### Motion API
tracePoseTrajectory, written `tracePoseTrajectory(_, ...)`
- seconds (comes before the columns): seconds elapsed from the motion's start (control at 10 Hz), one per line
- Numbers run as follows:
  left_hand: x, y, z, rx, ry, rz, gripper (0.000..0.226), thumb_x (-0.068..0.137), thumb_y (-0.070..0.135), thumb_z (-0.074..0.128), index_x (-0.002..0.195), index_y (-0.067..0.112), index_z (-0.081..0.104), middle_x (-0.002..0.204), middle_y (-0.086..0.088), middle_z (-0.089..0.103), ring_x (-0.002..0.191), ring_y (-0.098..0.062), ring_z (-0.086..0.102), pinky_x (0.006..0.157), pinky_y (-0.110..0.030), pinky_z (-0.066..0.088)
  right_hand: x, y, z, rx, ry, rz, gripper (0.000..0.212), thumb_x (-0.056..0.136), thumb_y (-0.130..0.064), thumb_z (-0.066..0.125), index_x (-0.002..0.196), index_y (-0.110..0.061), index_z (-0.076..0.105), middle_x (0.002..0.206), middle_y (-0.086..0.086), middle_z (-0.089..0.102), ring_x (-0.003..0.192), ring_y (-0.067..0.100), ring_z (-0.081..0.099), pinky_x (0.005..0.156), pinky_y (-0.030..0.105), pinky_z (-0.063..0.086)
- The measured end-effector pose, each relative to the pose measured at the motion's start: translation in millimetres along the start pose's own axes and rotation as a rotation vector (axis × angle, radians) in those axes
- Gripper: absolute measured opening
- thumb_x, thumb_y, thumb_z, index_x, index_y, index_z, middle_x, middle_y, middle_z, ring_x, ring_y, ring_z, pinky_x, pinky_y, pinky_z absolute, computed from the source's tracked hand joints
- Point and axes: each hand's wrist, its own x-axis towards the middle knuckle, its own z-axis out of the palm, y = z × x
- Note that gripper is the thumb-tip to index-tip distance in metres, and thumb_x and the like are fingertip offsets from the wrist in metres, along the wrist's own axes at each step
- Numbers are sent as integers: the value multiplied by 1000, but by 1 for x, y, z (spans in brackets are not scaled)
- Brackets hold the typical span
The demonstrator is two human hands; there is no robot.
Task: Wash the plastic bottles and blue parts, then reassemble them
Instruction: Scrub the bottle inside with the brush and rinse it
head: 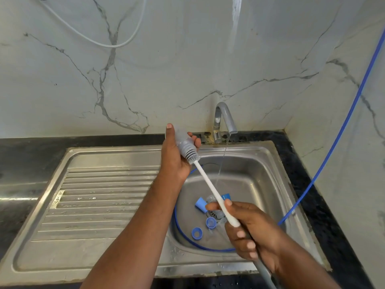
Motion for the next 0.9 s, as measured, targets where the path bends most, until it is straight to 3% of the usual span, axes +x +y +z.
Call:
tracePoseTrajectory(0.1, -2, -4, 3, -23, -1, -48, 45, 95, 50, 63, 106, 6, 56, 79, -11, 60, 66, -20, 64, 61, -33, 61, 4, 2, -8, -31, 66, -36, 35, 104, -46, 47, 115, -27, 74, 55, -2, 35, 39, 10, 26, 41, 23, 24)
tracePoseTrajectory(0.2, 4, -7, -3, 112, 196, 30, 46, 96, 44, 65, 121, 7, 53, 98, -16, 58, 76, -25, 66, 64, -38, 61, 10, 17, -21, -1216, 541, -429, 21, 103, -37, 51, 116, -38, 67, 56, -5, 44, 45, 16, 41, 45, 33, 35)
tracePoseTrajectory(0.3, 9, -11, -5, 154, 273, 85, 44, 96, 42, 66, 121, 8, 52, 102, -19, 57, 78, -28, 66, 65, -40, 62, 8, 16, -19, -1524, 746, -517, 29, 99, -25, 50, 119, -37, 68, 59, -2, 50, 44, 23, 47, 44, 26, 30)
tracePoseTrajectory(0.4, 4, -13, -1, 66, 121, -34, 49, 95, 46, 66, 117, 5, 53, 86, -14, 59, 70, -23, 64, 63, -37, 62, 3, 3, -11, -437, 292, -231, 26, 103, -40, 52, 118, -31, 72, 59, 0, 46, 41, 15, 39, 42, 22, 31)
tracePoseTrajectory(0.5, 0, -15, 4, 22, 0, -114, 47, 95, 49, 63, 108, 4, 56, 76, -11, 59, 68, -22, 62, 69, -36, 63, 0, -3, -18, 6, 2, 12, 39, 103, -46, 47, 115, -21, 75, 58, 4, 29, 40, 12, 20, 40, 20, 18)
tracePoseTrajectory(0.6, 3, -18, 5, 174, 74, 3, 43, 98, 44, 61, 113, 4, 54, 76, -10, 56, 62, -20, 63, 74, -42, 63, -2, 2, -27, -551, 304, -190, 30, 104, -48, 46, 116, -34, 70, 58, -3, 45, 42, 13, 38, 41, 23, 29)
tracePoseTrajectory(0.7, 7, -25, 4, 308, 187, 152, 40, 100, 40, 60, 118, 5, 54, 75, -12, 56, 55, -18, 64, 73, -44, 62, -1, 15, -28, -1509, 766, -419, 23, 95, -46, 49, 114, -42, 61, 63, -2, 54, 52, 21, 55, 44, 29, 40)
tracePoseTrajectory(0.8, 8, -28, 4, 286, 213, 161, 51, 98, 43, 62, 128, 2, 53, 83, -15, 58, 61, -21, 67, 72, -43, 62, 1, 15, -28, -1297, 643, -440, 22, 98, -45, 50, 115, -40, 64, 62, -2, 54, 51, 20, 53, 45, 31, 43)
tracePoseTrajectory(0.9, 3, -27, 5, 130, 105, -31, 61, 94, 47, 67, 131, 2, 51, 86, -14, 58, 68, -23, 68, 70, -40, 62, -6, 3, -30, -186, 120, -54, 34, 103, -46, 47, 110, -29, 75, 56, 3, 41, 40, 16, 30, 40, 23, 27)
